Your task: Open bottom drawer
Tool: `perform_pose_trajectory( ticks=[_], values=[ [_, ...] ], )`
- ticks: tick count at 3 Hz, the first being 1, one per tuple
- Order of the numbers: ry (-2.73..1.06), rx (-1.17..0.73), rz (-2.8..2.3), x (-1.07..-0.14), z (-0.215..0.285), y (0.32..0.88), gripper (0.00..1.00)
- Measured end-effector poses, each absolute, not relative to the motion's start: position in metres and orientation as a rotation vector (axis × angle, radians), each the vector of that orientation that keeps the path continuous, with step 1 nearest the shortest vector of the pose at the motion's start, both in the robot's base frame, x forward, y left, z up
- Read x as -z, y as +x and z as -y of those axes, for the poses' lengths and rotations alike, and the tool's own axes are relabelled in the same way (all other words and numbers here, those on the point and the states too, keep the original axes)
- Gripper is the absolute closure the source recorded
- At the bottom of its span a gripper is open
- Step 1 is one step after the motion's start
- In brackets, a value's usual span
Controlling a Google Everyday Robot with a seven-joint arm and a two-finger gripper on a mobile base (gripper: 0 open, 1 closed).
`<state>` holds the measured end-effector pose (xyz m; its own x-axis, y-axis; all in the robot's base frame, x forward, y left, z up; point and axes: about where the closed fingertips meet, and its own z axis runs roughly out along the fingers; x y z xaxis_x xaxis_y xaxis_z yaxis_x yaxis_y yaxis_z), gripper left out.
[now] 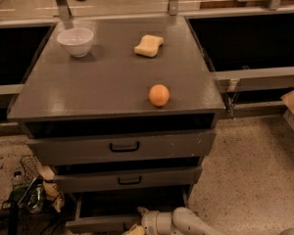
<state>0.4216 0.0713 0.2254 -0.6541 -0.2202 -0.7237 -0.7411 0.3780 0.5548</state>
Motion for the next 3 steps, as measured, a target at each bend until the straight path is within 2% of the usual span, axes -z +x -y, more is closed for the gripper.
perform_pose_trajectory(
  ticks=[3],
  values=[
    [-0.842, -1.276, -2.086, -0.228, -0.068, 0.409, 0.0]
  ],
)
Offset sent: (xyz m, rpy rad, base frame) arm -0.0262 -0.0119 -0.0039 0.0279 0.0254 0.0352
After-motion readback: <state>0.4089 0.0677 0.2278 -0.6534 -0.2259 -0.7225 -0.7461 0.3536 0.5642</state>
